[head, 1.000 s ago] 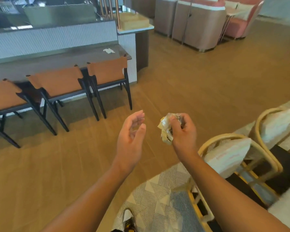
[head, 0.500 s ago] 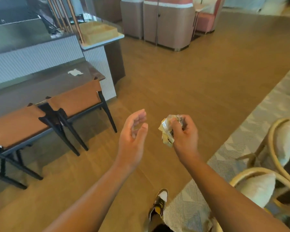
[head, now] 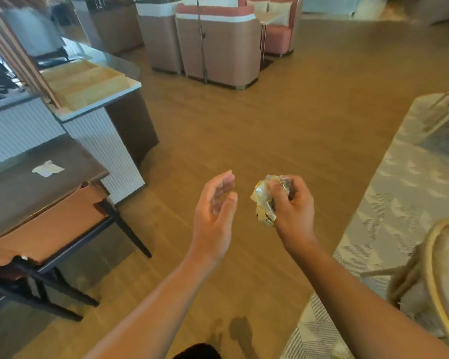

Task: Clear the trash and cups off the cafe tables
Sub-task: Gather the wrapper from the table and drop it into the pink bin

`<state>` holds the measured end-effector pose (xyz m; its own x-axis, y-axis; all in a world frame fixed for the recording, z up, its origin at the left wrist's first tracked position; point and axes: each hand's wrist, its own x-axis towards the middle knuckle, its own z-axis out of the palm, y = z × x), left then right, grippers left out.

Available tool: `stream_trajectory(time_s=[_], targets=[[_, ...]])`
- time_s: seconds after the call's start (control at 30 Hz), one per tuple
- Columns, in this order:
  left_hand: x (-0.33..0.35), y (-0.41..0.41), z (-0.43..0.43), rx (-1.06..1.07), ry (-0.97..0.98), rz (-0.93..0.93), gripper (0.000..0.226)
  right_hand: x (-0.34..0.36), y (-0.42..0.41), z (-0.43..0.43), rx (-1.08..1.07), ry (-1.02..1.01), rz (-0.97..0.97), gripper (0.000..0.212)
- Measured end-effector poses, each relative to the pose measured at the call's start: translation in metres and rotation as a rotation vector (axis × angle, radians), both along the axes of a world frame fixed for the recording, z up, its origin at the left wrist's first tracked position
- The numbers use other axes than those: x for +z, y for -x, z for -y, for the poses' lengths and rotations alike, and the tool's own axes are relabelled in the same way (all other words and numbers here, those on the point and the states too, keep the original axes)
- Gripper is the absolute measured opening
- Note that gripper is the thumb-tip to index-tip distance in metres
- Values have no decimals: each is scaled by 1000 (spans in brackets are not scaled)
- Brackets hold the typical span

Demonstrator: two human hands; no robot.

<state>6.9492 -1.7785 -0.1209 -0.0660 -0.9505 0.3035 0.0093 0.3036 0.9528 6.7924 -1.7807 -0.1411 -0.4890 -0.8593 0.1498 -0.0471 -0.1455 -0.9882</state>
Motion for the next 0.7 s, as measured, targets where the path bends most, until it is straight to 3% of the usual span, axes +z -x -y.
stream_trajectory(time_s=[0.13, 0.7], targets=[[-3, 54, 72, -108, -26, -22, 33, -4, 52, 57, -120, 7, -20, 6], [3, 303, 406, -581, 22, -107, 36, 19, 279, 321, -568, 12, -48, 14]])
